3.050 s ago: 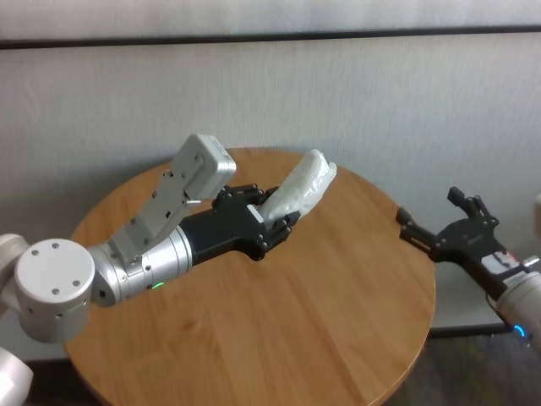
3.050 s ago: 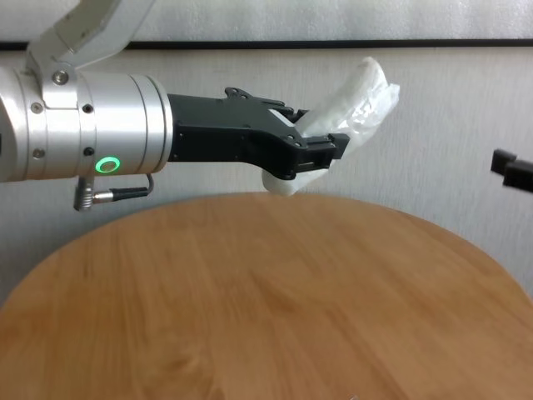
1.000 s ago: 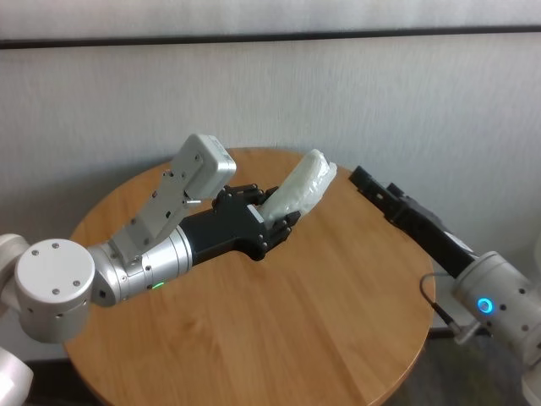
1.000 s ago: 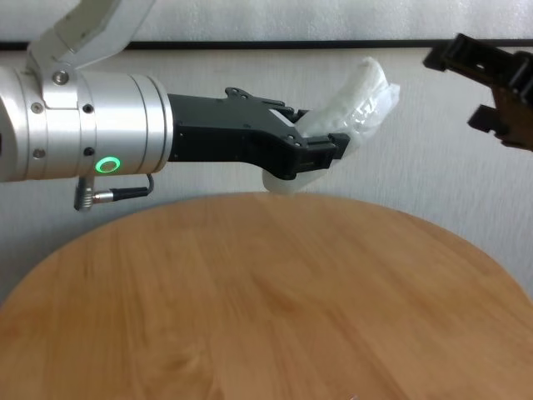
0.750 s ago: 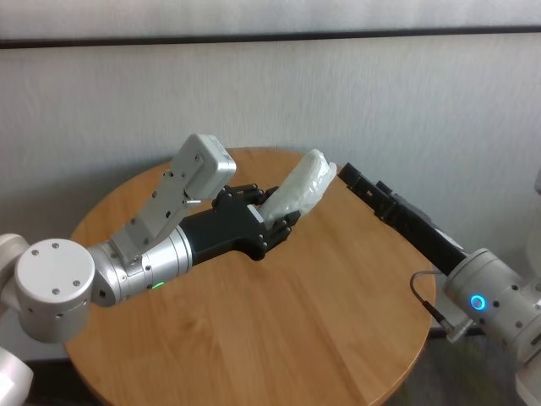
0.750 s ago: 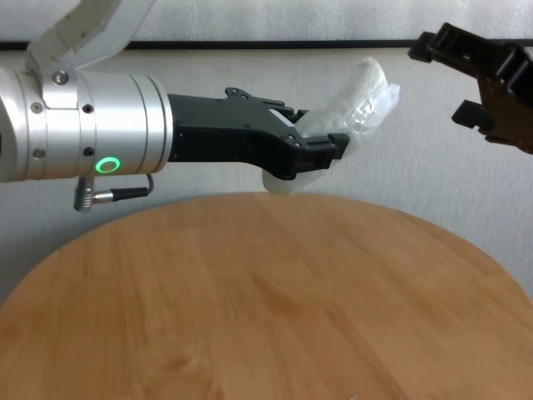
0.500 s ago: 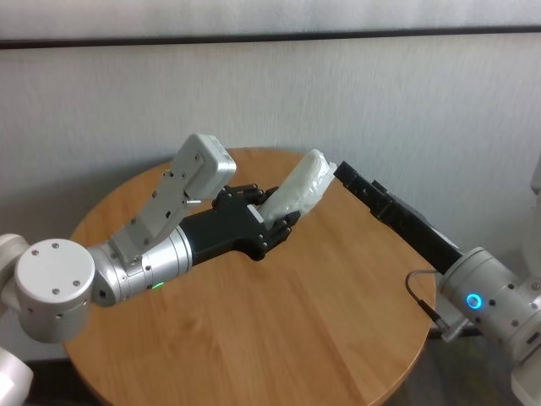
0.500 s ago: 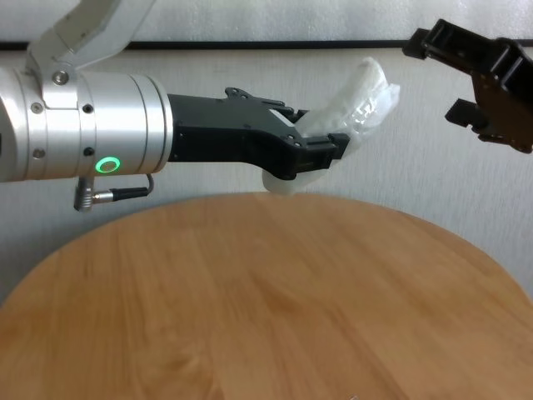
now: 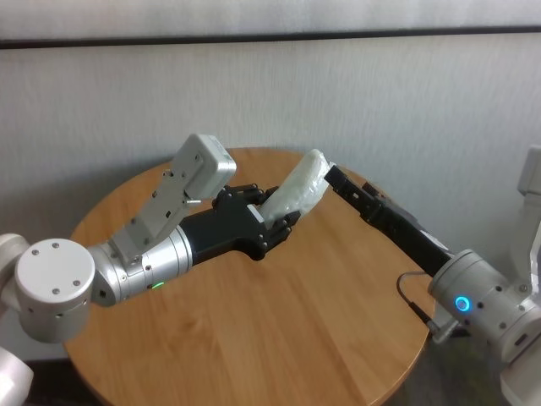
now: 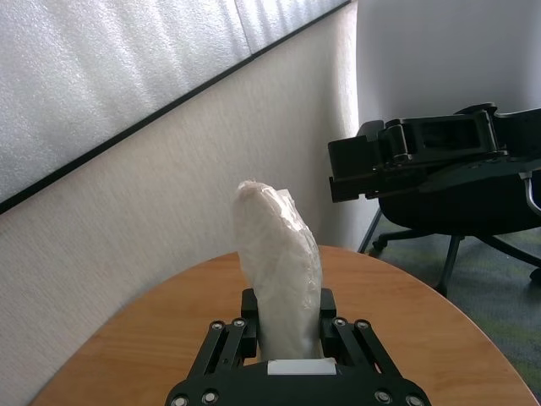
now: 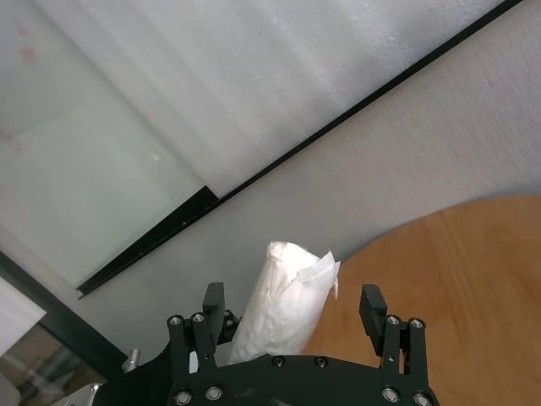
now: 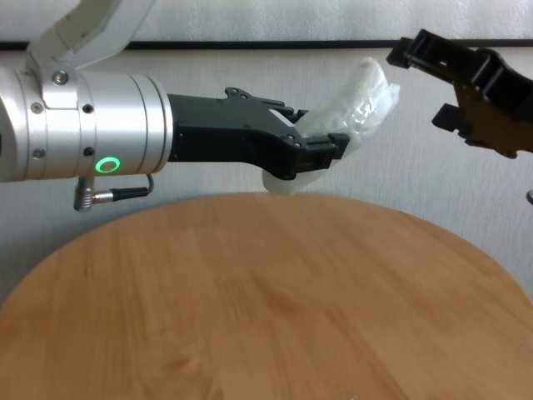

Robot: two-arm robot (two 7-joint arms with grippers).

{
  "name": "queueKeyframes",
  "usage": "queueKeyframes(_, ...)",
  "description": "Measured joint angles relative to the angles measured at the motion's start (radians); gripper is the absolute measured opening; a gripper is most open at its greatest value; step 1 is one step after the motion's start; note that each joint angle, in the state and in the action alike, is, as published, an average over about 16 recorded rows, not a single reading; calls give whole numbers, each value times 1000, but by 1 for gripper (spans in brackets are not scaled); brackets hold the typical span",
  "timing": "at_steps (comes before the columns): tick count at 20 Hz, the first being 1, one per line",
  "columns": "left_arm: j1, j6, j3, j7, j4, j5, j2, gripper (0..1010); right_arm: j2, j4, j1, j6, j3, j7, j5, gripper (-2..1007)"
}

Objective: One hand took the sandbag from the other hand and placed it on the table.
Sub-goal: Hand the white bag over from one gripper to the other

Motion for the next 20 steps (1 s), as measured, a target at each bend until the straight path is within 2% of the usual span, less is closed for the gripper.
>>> queueKeyframes(10, 0, 0, 0, 0, 0, 0, 0, 426, 11, 21, 25, -18, -37, 5, 4, 1005)
queueKeyframes(20, 0, 0, 0, 0, 0, 0, 0, 426, 24, 41, 50, -22, -71, 9, 22, 1005)
